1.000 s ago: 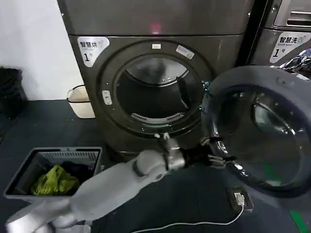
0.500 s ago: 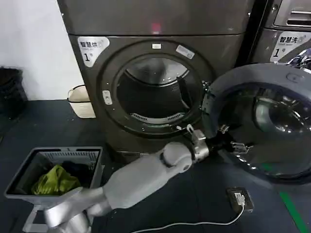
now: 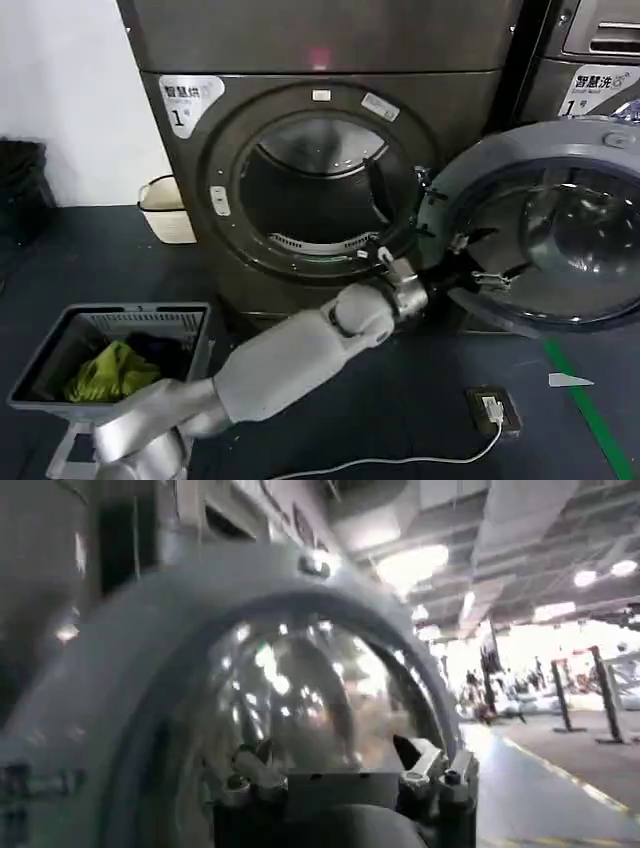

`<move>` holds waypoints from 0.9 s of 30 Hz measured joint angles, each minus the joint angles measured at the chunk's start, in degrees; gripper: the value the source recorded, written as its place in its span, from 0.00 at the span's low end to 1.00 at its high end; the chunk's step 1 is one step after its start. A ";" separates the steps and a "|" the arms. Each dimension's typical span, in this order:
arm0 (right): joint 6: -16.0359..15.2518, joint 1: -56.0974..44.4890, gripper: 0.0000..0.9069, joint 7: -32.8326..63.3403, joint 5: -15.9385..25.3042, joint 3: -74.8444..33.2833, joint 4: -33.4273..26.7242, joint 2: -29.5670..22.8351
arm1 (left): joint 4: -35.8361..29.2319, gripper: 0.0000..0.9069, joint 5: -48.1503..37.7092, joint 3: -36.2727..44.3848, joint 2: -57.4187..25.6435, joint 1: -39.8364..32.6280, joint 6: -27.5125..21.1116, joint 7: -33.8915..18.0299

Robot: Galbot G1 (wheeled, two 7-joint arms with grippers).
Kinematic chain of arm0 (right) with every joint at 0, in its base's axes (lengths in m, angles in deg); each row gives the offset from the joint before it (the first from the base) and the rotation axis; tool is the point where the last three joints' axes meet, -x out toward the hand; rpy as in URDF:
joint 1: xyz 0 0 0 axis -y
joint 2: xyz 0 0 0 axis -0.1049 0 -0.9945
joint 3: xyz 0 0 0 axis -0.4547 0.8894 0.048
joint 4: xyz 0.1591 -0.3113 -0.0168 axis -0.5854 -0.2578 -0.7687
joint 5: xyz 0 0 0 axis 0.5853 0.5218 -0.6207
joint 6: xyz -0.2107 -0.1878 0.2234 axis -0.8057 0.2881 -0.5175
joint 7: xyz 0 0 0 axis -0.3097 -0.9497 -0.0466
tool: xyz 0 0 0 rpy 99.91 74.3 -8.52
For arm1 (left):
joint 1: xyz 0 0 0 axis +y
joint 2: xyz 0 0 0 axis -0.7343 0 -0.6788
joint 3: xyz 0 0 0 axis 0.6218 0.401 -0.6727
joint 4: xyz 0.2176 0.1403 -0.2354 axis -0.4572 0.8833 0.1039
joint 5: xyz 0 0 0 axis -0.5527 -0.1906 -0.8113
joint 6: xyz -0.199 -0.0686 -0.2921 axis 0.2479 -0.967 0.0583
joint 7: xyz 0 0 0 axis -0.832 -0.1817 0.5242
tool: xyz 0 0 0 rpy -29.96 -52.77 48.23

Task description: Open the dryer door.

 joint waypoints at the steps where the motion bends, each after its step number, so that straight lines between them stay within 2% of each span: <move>1: 0.00 0.05 1.00 0.00 0.00 -0.05 0.04 0.06 | -0.62 1.00 0.10 -0.21 -0.78 0.34 1.48 -0.66; 5: -0.02 -0.08 1.00 -0.12 0.63 -0.71 0.80 0.41 | -3.25 1.00 -1.87 -1.14 -4.47 1.22 7.38 -1.64; 9: 0.57 -0.72 1.00 -0.23 1.54 -2.14 1.55 0.57 | -6.51 1.00 -4.02 -1.18 -9.48 1.19 8.53 -2.56; 12: 0.71 -0.72 1.00 0.00 2.57 -3.42 1.27 0.91 | -9.99 1.00 -8.03 0.06 -15.22 -0.03 9.80 -0.06; 16: 0.36 -0.49 1.00 0.70 3.77 -5.27 1.33 1.33 | -14.83 1.00 -9.14 3.39 -24.20 -2.98 5.25 0.53; 20: 0.70 -0.47 1.00 0.21 5.37 -5.91 1.56 1.51 | -18.41 1.00 -9.24 8.73 -33.48 -7.01 2.61 -1.67; 27: 1.20 -0.11 1.00 0.03 5.81 -5.86 1.41 1.51 | -21.08 1.00 -11.19 18.71 -45.59 -15.85 -5.65 -1.77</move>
